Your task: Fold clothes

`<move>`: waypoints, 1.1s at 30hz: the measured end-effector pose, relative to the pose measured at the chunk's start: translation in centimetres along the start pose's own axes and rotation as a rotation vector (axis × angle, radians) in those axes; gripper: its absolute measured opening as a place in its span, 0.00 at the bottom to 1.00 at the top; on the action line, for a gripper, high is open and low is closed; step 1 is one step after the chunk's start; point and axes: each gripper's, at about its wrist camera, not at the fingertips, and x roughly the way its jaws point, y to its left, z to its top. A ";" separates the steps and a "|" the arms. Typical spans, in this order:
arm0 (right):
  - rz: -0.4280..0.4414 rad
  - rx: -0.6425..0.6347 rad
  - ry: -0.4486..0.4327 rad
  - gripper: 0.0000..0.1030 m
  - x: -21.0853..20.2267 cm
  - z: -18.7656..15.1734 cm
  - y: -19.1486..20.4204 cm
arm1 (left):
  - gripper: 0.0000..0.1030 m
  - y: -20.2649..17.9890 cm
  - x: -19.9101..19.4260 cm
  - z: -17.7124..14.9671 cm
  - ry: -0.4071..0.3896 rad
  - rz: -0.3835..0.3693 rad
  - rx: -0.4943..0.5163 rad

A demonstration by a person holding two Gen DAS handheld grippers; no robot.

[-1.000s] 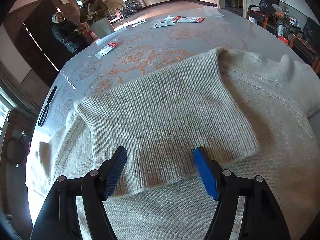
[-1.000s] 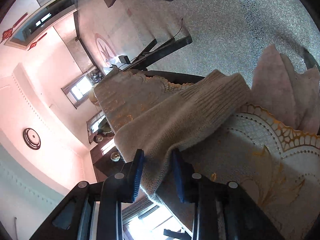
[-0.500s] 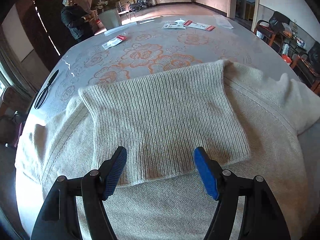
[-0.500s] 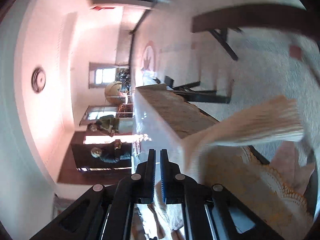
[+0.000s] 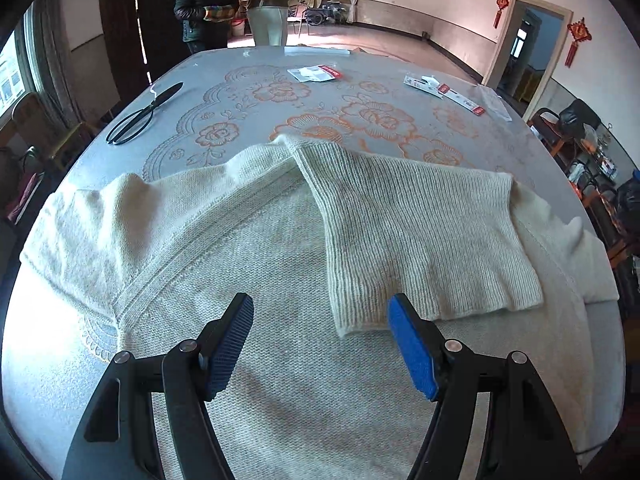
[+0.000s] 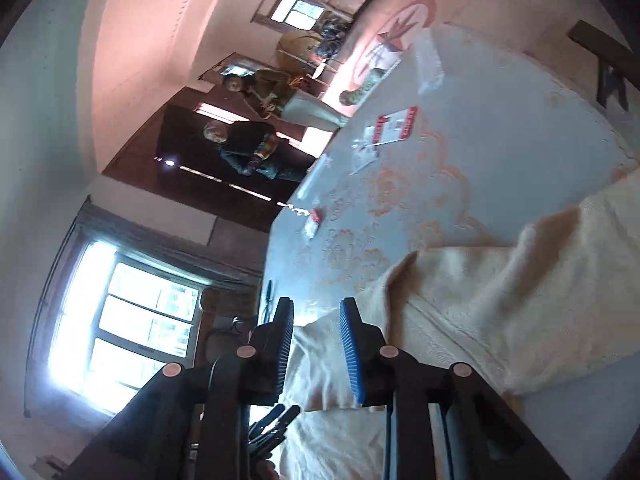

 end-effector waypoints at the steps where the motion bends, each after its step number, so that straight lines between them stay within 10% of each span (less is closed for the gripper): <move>1: -0.025 0.032 -0.015 0.28 -1.4 -0.1 -1.5 | 0.69 0.3 -0.1 -0.2 -0.001 -0.006 0.006; 11: -0.306 0.523 -0.174 0.67 -18.7 -0.3 -19.7 | 0.69 -2.9 2.1 0.4 0.029 -0.015 0.083; 23: 0.113 1.059 -0.119 0.68 -12.4 -2.5 -34.5 | 0.69 -7.0 2.8 0.7 0.063 0.063 0.096; 25: 0.157 1.079 -0.164 0.62 -11.9 -2.7 -35.2 | 0.69 -7.5 2.6 0.8 0.062 0.075 0.098; 27: 0.201 1.099 -0.211 0.11 -11.4 -2.8 -35.9 | 0.69 -7.8 2.4 0.9 0.058 0.080 0.100; 28: 0.191 1.086 -0.241 0.04 -11.8 -2.7 -35.7 | 0.69 -7.8 2.3 1.0 0.055 0.083 0.099; 33: 0.053 0.866 -0.319 0.03 -14.4 -0.2 -32.1 | 0.69 -7.6 2.3 1.4 0.055 0.081 0.077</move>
